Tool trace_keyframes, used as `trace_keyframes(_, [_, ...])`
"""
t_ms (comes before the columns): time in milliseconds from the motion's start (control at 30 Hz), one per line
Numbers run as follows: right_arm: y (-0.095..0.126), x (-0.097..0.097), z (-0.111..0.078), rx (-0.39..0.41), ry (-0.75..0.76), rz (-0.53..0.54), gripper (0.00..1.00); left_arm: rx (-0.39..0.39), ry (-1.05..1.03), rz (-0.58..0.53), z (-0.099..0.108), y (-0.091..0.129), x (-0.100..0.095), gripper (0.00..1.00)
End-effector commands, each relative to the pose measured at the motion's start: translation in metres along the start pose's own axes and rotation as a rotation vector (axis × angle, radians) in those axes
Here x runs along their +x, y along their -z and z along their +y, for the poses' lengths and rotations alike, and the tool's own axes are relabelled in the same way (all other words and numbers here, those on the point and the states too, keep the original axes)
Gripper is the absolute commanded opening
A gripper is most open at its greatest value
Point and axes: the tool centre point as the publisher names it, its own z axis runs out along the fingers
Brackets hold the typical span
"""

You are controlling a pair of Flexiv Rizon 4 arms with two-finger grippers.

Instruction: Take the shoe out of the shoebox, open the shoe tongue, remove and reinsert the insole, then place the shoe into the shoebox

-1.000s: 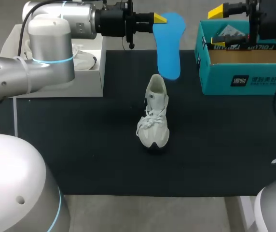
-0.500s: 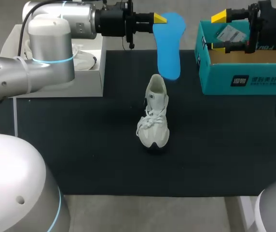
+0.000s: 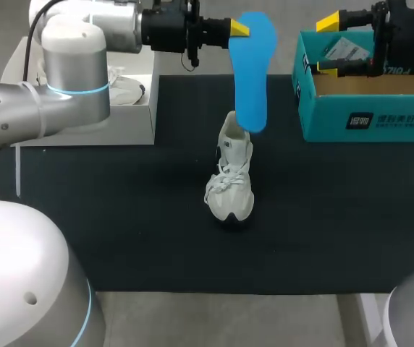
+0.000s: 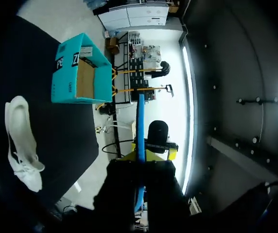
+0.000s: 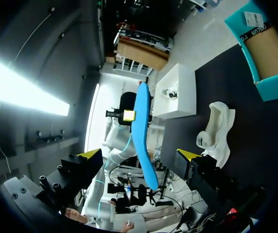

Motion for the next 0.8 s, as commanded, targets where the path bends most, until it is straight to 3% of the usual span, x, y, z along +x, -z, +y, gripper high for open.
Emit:
trace_keyframes(33, [-0.0016,-0.0002,0.0012,0.001,0.000,-0.001,1.00,0.104,-0.363,0.050,0.0077,0.0026,0.0028,0.00])
trace_keyframes(133, [-0.0016,-0.0002,0.0012,0.001,0.000,-0.001,1.00,0.118,-0.353,0.108,0.0063,0.0050,0.0013,0.00])
trace_keyframes(200, [-0.0016,-0.0002,0.0012,0.001,0.000,-0.001,1.00,0.087,-0.177,0.197,0.0020,0.0071,0.0032,0.00])
trace_keyframes(600, [-0.0016,-0.0002,0.0012,0.001,0.000,-0.001,1.00,0.087,-0.177,0.197,0.0020,0.0071,0.0032,0.00])
trace_keyframes(767, [-0.0016,-0.0002,0.0012,0.001,0.000,-0.001,1.00,0.029,-0.504,0.097,0.0034,0.0091,0.0056,0.00])
trace_keyframes(800, [-0.0016,-0.0002,0.0012,0.001,0.000,-0.001,1.00,0.033,-0.563,0.126,0.0031,0.0080,0.0054,0.00])
